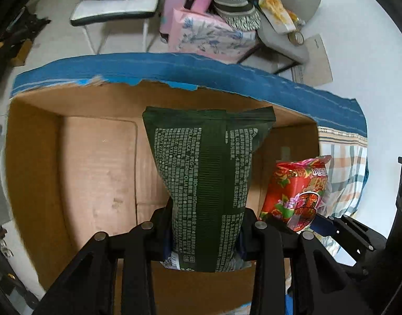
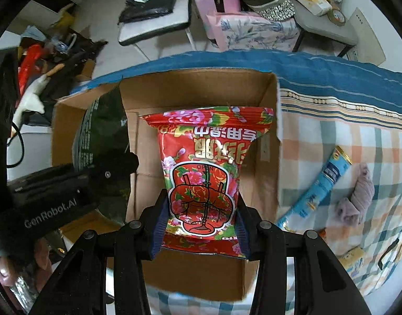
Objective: Organize soft objects
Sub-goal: 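Carry both bags over the box and open both tools to drop them, then grasp the lilac sock with the left tool while the right grasps the yellow milk carton, then carry sock and carton over the box and release both into it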
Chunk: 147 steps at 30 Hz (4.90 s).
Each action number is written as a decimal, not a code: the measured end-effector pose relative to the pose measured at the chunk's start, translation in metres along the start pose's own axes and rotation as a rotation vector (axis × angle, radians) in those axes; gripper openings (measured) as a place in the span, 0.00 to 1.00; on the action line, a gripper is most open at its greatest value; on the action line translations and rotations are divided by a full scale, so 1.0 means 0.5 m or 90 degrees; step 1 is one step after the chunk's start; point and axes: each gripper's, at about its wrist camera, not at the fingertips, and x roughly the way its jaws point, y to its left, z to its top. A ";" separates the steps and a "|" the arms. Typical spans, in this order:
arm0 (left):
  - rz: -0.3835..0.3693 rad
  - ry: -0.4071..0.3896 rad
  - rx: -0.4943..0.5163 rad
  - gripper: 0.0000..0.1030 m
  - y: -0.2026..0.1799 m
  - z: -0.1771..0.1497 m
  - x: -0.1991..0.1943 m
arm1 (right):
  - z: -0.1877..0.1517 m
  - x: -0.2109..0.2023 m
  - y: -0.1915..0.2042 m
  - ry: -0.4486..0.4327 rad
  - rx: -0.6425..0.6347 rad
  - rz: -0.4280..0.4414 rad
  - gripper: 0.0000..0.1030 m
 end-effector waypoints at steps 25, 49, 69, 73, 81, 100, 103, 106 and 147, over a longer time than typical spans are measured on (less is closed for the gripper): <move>0.143 -0.091 0.053 0.94 -0.005 -0.052 -0.038 | -0.008 0.051 -0.020 -0.032 0.005 -0.081 1.00; 0.177 -0.237 0.052 0.96 -0.019 -0.298 -0.218 | -0.252 -0.130 0.030 -0.150 -0.017 -0.057 1.00; 0.229 -0.219 0.192 0.96 -0.393 -0.339 -0.072 | -0.463 -0.079 -0.493 -0.099 0.348 0.056 1.00; 0.259 -0.182 0.238 0.96 -0.483 -0.318 0.024 | -0.499 0.018 -0.634 -0.060 0.466 0.056 1.00; 0.279 -0.102 0.241 0.96 -0.558 -0.253 0.149 | -0.506 0.159 -0.712 -0.020 0.559 0.143 0.99; 0.286 0.016 0.312 0.86 -0.648 -0.102 0.358 | -0.425 0.122 -0.773 0.007 0.393 0.036 0.69; 0.246 0.041 0.328 0.86 -0.682 -0.106 0.391 | -0.389 0.135 -0.799 0.015 0.387 0.035 0.68; 0.233 0.082 0.338 0.86 -0.702 -0.103 0.441 | -0.379 0.156 -0.805 0.032 0.385 0.032 0.67; 0.111 -0.085 0.285 0.27 -0.614 -0.349 0.081 | -0.479 -0.071 -0.616 -0.066 0.247 0.056 0.63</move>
